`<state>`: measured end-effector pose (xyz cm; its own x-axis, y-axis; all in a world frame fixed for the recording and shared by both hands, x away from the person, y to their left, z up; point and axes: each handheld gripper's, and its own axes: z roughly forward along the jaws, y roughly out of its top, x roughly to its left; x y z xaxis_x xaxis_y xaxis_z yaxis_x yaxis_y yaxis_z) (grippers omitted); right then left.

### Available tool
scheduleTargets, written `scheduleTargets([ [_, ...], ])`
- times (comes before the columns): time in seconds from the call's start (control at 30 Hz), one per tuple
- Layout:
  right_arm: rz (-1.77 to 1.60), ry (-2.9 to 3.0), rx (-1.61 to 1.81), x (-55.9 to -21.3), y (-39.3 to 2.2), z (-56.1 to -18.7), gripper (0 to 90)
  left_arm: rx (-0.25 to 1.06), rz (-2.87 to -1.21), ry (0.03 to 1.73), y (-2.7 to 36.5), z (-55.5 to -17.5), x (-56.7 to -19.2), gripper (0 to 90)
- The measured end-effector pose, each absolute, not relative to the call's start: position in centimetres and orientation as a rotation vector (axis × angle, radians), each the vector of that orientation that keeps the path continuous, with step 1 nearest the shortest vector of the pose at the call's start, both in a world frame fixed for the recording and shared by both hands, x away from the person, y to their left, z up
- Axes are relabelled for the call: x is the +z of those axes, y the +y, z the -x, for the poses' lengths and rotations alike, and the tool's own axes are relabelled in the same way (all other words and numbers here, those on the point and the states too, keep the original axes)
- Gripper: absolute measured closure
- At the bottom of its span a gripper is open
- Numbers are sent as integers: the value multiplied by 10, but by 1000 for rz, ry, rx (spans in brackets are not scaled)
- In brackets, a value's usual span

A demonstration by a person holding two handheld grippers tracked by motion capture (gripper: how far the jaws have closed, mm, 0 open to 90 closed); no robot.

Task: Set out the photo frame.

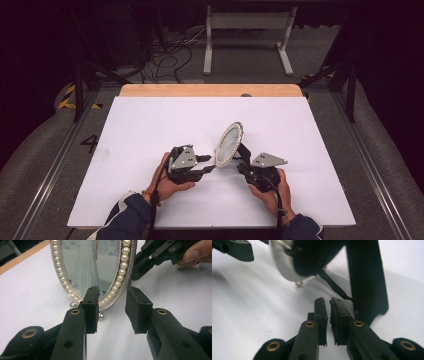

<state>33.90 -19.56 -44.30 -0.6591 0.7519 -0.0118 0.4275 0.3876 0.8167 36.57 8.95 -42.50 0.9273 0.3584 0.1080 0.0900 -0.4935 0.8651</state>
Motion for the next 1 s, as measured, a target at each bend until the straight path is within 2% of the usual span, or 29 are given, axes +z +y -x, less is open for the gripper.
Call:
scheduleTargets([
  [0.03,-1005,2260,1204,-440,-193,-334,753,344,-2079,327,94,-364,-425,596],
  [0.17,-976,2259,1246,-437,-187,-329,710,371,-2087,362,114,-356,-426,552],
  [0.3,-983,2238,1281,-434,-182,-326,629,380,-2105,392,133,-347,-430,501],
  [0.53,-1032,2196,1288,-433,-174,-329,496,429,-2151,497,166,-331,-443,313],
  [0.7,-1016,2192,1302,-433,-165,-334,464,441,-2155,600,181,-324,-449,181],
  [1.0,-1065,2149,1298,-437,-148,-344,412,484,-2152,665,189,-313,-454,137],
])
